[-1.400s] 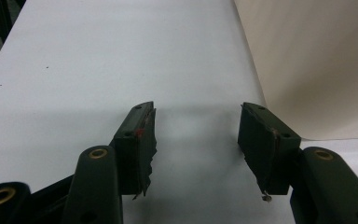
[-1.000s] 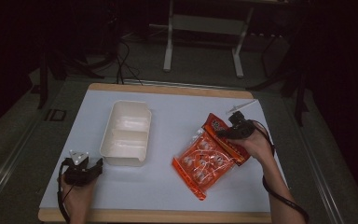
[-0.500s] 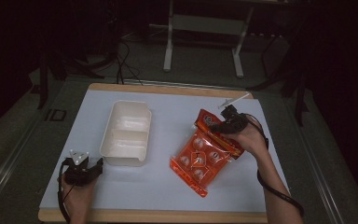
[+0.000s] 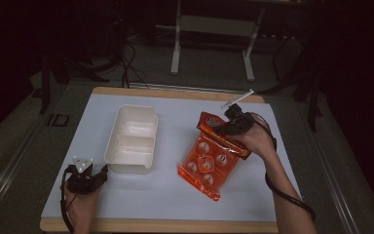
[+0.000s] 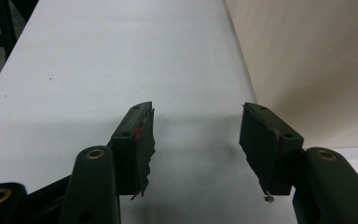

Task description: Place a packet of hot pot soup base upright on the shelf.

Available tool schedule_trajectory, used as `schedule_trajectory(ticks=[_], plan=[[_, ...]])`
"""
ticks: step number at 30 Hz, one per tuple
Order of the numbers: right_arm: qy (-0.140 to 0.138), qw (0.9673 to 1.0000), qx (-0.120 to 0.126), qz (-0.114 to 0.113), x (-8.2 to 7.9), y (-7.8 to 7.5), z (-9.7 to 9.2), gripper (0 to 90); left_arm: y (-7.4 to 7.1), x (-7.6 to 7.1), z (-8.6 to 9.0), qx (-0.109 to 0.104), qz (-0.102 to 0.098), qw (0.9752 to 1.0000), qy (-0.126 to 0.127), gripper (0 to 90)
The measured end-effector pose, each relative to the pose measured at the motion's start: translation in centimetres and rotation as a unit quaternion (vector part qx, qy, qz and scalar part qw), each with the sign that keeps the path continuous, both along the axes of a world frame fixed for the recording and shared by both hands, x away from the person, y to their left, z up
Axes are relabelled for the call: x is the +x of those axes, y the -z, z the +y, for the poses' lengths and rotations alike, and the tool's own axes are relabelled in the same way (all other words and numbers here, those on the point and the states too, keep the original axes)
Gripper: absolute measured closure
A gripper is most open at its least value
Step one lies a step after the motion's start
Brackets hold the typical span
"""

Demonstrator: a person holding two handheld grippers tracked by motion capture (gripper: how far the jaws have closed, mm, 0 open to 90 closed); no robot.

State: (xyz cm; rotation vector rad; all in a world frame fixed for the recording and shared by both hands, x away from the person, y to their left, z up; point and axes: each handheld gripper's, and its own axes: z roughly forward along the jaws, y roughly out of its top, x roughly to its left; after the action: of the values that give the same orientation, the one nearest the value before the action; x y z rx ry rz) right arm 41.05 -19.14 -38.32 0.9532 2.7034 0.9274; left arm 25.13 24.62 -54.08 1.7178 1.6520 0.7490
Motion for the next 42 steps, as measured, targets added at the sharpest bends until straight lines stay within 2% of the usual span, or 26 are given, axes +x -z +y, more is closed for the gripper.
schedule_trajectory(ticks=[14, 23, 33, 42], plan=[[-0.017, 0.9995, -0.003, -0.026, -0.3, -2.9, 1.7, 90.0, -0.1, -0.1, 0.2, -0.005, -0.007, 0.9999, -0.006, 44.2], [-0.024, 0.9984, 0.002, -0.051, -0.7, -4.7, 2.9, 89.9, -0.1, -0.1, 0.2, -0.006, -0.008, 0.9999, -0.008, 42.2], [-0.027, 0.9974, 0.009, -0.066, -0.9, -5.5, 3.7, 90.0, -0.1, 0.0, 0.2, -0.005, -0.007, 0.9999, -0.007, 42.1], [-0.016, 0.9963, 0.021, -0.081, -1.1, -5.7, 4.2, 90.0, -0.1, 0.0, 0.2, -0.005, -0.007, 0.9999, -0.007, 42.1]])
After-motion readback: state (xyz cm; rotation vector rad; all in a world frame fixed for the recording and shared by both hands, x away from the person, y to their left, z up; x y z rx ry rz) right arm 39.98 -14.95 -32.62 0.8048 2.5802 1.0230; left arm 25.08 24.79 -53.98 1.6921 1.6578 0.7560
